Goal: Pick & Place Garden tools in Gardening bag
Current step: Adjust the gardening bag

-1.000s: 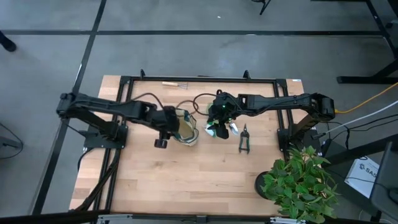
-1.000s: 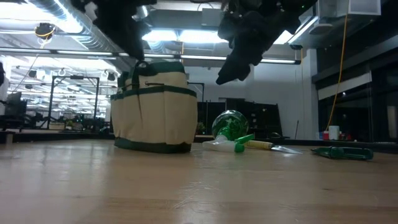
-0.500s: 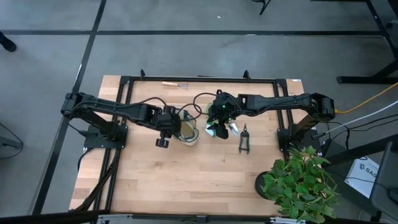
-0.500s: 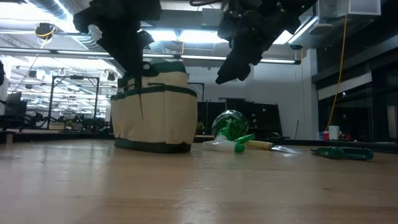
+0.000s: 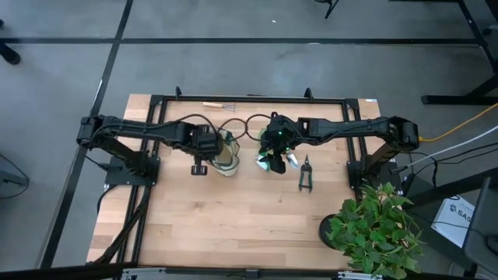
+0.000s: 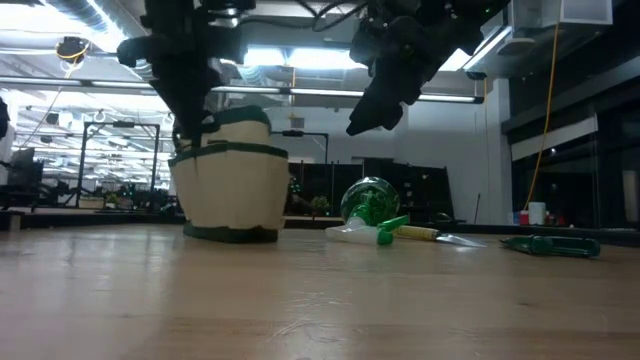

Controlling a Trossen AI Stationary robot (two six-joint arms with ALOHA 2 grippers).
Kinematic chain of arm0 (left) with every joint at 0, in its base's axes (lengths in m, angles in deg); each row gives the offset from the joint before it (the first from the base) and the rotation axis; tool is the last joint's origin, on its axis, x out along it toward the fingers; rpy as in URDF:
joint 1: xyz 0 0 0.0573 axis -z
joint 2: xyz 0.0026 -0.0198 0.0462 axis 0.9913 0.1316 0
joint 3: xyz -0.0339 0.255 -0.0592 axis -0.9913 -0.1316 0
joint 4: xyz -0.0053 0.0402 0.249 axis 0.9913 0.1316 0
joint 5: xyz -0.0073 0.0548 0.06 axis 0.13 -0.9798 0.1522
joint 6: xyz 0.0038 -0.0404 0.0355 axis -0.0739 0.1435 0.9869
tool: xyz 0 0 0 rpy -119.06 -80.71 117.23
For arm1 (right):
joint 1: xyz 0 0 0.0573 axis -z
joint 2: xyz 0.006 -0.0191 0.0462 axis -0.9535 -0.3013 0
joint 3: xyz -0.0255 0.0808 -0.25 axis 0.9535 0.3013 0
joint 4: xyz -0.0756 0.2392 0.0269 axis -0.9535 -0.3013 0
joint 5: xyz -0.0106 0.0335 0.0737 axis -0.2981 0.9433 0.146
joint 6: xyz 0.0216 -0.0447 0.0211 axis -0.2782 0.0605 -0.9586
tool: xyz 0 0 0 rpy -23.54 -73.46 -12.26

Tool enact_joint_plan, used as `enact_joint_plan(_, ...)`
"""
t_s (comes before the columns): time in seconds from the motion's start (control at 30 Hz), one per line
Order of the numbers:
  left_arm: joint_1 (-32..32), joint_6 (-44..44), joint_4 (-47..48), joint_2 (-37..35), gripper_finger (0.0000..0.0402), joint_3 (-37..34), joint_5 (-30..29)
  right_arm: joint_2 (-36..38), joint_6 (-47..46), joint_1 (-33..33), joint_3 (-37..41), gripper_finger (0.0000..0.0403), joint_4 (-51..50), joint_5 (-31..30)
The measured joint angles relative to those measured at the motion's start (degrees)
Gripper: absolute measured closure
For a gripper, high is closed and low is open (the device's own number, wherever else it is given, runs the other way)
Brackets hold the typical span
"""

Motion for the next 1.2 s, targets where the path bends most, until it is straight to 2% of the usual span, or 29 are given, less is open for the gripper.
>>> enact_joint_plan(0.27,-4.00,2.57,1.42,-0.52,0.0399,0.00,0.06,0.00,0.02,0.02,0.00,0.0224,-0.03,0.00)
enact_joint_plan(0.47,-5.91,2.95,1.08,-5.16,0.0398,0.00,0.13,0.00,0.02,0.00,0.00,0.0224,-0.88,0.01)
enact_joint_plan(0.77,-6.55,-3.31,1.35,-12.11,0.0389,0.00,1.80,0.00,0.02,0.00,0.02,0.0224,-2.80,0.02)
enact_joint_plan(0.93,-6.36,-5.48,1.35,-11.32,0.0390,-0.01,2.38,0.00,0.02,0.00,0.02,0.0224,-2.65,0.02)
enact_joint_plan(1.2,-3.92,-5.99,1.00,-6.09,0.0398,-0.02,2.35,0.00,0.02,0.00,0.02,0.0224,-2.56,0.02)
